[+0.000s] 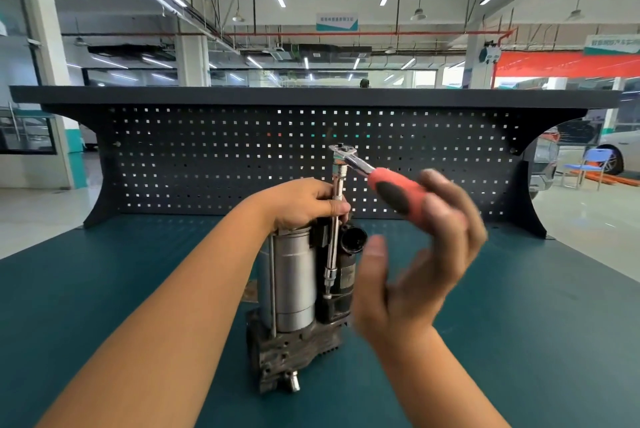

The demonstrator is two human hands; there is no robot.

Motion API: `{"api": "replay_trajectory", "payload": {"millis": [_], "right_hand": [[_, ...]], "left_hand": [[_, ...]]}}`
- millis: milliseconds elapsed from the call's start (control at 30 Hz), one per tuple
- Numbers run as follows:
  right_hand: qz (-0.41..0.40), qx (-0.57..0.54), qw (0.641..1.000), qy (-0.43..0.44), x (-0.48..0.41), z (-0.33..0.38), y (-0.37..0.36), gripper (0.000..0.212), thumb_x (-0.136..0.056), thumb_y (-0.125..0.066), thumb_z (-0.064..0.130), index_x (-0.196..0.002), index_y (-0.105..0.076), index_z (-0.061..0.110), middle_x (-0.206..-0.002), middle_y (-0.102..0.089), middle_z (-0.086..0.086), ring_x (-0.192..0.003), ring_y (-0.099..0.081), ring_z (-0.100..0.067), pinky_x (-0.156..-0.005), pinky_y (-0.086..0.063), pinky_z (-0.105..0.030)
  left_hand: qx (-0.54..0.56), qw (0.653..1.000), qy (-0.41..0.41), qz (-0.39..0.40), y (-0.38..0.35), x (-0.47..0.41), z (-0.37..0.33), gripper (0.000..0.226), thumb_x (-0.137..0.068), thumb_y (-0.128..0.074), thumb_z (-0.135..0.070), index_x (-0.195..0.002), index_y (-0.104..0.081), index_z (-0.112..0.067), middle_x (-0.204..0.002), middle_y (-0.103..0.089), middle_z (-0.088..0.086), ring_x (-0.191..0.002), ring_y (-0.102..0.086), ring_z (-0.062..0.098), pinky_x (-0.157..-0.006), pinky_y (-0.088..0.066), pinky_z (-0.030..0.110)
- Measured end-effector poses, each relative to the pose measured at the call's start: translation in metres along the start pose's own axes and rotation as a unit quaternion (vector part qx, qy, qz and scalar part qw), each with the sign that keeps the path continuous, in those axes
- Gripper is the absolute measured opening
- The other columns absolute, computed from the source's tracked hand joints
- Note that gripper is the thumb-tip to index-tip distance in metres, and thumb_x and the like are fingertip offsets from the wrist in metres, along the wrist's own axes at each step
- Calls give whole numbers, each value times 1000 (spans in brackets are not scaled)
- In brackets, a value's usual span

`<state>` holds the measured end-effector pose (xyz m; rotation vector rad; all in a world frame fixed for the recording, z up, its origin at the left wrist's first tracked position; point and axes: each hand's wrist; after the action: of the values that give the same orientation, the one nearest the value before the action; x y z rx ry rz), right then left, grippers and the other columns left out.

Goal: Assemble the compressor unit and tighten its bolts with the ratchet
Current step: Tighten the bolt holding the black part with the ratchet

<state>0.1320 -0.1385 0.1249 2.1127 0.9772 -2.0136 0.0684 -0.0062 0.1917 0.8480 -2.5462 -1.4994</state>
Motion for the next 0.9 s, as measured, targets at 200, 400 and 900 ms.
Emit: {"api": "replay_trajectory", "payload": {"millis": [200, 400, 900], "right_hand": [[-74, 1, 969, -235, 0, -56, 30, 64, -78, -42, 9, -137, -17, 14, -135, -32, -1, -126, -39, -22, -107, -34, -45], [134, 51, 846, -514, -14, -140, 39, 52, -95, -42, 30, -144, -29, 27, -151, -25, 5, -141, -19, -12, -117, -13, -32], [-101, -202, 790, -570, -15, -126, 42, 19, -97, -43, 8, -100, -42, 26, -109, -60, 0, -105, -59, -20, -86, -45, -35]], "left_hand": [[19, 1000, -8, 4, 2, 3, 1, 17, -95, -54, -30, -85, -67, -24, -94, -66, -12, -98, -59, 6, -90, -39, 18], [28, 999, -12, 8, 2, 3, 3, 16, -94, -54, -29, -87, -67, -22, -98, -66, -7, -102, -60, 12, -101, -40, 30], [1, 1000, 25, -8, -1, 2, 2, 20, -89, -54, -50, -99, -64, -35, -107, -62, -17, -100, -54, 2, -81, -37, 20]]}}
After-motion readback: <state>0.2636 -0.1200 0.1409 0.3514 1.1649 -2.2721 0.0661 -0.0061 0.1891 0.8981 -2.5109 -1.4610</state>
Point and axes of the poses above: each hand's wrist, its own x-axis away from the middle knuckle, its own y-axis out of the back of the hand, z = x × y
